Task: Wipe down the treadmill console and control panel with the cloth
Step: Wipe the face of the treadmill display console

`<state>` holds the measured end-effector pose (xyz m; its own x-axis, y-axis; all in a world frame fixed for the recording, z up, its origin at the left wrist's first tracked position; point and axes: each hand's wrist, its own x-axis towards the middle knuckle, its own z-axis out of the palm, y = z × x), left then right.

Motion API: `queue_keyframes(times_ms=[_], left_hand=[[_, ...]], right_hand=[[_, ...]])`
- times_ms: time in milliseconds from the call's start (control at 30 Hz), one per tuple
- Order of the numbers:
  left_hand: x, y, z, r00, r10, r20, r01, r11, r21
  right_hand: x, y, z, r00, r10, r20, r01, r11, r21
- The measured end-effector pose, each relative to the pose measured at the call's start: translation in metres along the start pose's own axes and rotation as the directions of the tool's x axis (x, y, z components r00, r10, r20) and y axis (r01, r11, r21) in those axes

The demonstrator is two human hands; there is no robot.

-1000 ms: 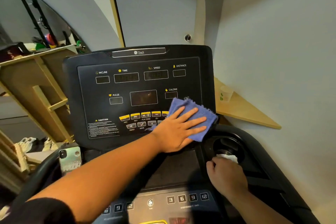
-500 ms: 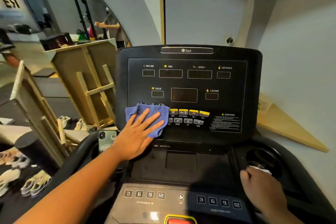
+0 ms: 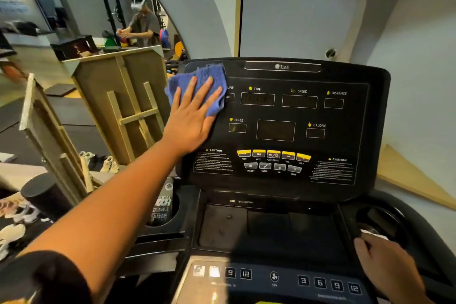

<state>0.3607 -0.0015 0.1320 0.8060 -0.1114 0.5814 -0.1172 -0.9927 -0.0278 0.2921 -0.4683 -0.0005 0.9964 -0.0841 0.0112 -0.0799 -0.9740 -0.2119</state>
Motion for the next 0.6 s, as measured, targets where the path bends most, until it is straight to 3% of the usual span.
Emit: queue_keyframes(times_ms=[200,433,600], left_hand=[[-0.007,0.008,0.011,0.998,0.01,-0.061,-0.012,0.999,-0.035],[-0.128,0.018,0.046,0.958,0.224,0.178,-0.223,0.974,-0.026],[-0.152,0.013,0.047,0.911,0.31,0.274,-0.313,0.949,-0.031]], right_hand=[[0.001,0.005,0.008,1.0,0.0,-0.009,0.0,0.999,-0.033],[0.001,0.0,0.007,0.999,0.034,0.001,-0.034,0.999,-0.016],[-0.001,-0.002,0.003,1.0,0.02,-0.011,-0.02,1.0,0.009]])
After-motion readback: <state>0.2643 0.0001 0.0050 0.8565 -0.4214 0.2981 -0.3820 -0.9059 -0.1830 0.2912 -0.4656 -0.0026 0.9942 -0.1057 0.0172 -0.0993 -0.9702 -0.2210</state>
